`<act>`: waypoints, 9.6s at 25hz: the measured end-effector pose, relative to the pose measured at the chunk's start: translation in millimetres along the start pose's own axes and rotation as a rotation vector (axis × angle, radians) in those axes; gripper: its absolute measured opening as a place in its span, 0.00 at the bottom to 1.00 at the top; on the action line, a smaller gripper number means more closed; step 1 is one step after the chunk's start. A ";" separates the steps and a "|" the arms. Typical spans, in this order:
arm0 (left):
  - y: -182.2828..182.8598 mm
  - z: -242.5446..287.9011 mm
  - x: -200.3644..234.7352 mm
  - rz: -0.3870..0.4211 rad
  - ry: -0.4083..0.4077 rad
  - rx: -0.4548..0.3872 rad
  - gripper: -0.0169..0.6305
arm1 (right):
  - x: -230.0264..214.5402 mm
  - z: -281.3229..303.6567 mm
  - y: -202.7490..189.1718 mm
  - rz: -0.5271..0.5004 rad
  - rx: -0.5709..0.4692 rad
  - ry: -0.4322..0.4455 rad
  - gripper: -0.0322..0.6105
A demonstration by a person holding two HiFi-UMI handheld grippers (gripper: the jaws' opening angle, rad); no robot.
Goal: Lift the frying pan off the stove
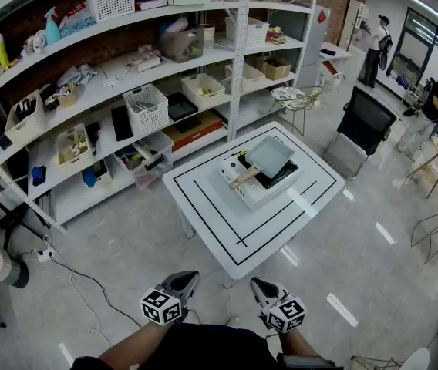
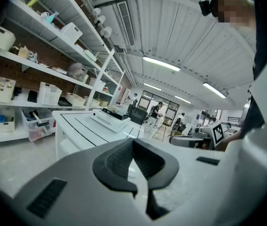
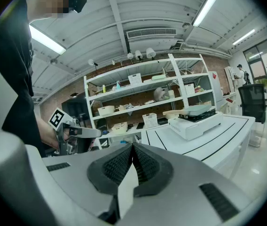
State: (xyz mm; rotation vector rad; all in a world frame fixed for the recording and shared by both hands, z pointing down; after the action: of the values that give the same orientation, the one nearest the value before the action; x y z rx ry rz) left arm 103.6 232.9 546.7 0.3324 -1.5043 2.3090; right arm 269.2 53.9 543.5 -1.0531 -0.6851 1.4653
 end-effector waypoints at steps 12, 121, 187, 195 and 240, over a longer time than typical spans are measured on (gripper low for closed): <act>-5.4 -21.6 19.0 0.013 -0.048 0.030 0.04 | 25.6 13.2 4.0 0.023 -0.012 -0.064 0.09; 222.7 321.8 193.6 -0.389 -0.695 0.630 0.34 | -159.0 150.4 110.7 0.328 -0.113 -0.692 0.09; 215.2 380.8 154.8 -0.778 -0.773 0.896 0.18 | -159.4 152.4 95.7 0.445 -0.097 -0.760 0.09; 213.4 375.8 153.7 -0.734 -0.770 0.919 0.19 | -159.8 151.1 92.2 0.450 -0.102 -0.756 0.09; 269.2 345.8 202.8 -0.660 -0.770 0.713 0.19 | -167.8 168.9 113.0 0.371 -0.098 -0.659 0.09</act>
State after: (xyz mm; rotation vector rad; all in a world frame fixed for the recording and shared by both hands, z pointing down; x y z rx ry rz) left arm -194.5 -147.0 541.7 1.7526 -0.5387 2.1174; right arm 59.3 -105.0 555.0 -0.7847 -1.0682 2.1567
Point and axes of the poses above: the fingertips, and each gripper's own axes: z forward along the fingers, x to its left, y out of its top, the point moved 6 cm from there along -z, backward along the fingers, and after that the axes turned 11 degrees about x, right-handed, at the moved point
